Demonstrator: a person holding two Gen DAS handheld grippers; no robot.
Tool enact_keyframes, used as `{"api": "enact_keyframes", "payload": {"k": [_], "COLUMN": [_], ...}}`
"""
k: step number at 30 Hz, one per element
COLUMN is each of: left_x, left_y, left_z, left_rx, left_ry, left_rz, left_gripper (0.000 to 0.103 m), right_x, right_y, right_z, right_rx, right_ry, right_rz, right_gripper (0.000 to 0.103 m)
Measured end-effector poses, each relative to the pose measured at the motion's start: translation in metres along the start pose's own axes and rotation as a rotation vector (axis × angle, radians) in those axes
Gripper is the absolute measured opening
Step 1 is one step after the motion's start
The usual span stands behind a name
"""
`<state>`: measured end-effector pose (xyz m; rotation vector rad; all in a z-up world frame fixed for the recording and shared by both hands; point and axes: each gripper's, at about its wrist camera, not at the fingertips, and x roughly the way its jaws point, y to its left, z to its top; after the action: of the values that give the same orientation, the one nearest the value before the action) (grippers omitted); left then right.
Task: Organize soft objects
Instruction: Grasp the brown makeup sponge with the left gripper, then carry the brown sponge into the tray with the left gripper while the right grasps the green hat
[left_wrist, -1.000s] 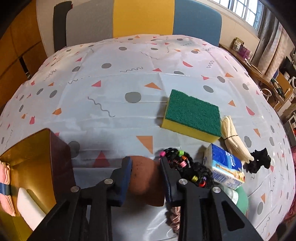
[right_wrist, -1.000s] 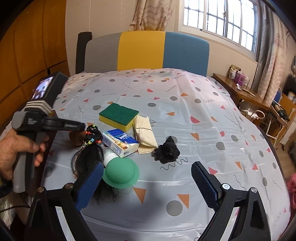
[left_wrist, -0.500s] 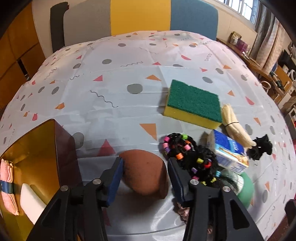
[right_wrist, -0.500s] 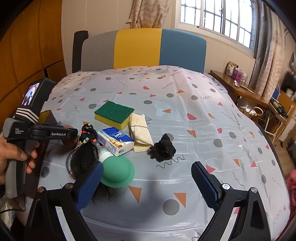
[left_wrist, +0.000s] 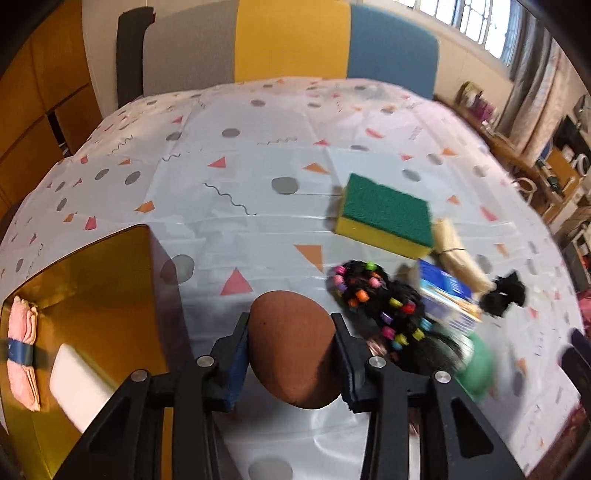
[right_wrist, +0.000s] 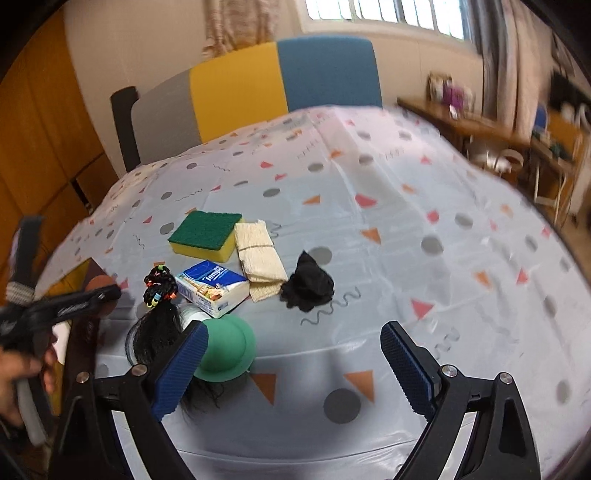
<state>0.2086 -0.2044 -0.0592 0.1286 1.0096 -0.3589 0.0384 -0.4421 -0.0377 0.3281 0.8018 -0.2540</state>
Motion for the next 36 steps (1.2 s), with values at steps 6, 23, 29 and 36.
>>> {"api": "enact_keyframes", "payload": {"k": [6, 23, 29, 36], "left_x": [-0.044, -0.116, -0.133, -0.141], "left_y": [-0.003, 0.038, 0.077, 0.119], "left_z": [-0.027, -0.100, -0.121, -0.139], "left_rx": [0.034, -0.011, -0.083, -0.185], "left_ry": [-0.073, -0.116, -0.123, -0.138], "left_rz": [-0.056, -0.127, -0.112, -0.081], "left_gripper": [0.041, 0.041, 0.042, 0.042], "right_x": [0.010, 0.082, 0.101, 0.074], "right_y": [0.011, 0.060, 0.071, 0.061], "right_z": [-0.007, -0.003, -0.007, -0.019], "right_rx": [-0.026, -0.182, -0.229, -0.238], "right_ry": [0.037, 0.229, 0.289, 0.276], "right_rz": [0.067, 0.130, 0.103, 0.060], "right_gripper": [0.089, 0.084, 0.063, 0.056]}}
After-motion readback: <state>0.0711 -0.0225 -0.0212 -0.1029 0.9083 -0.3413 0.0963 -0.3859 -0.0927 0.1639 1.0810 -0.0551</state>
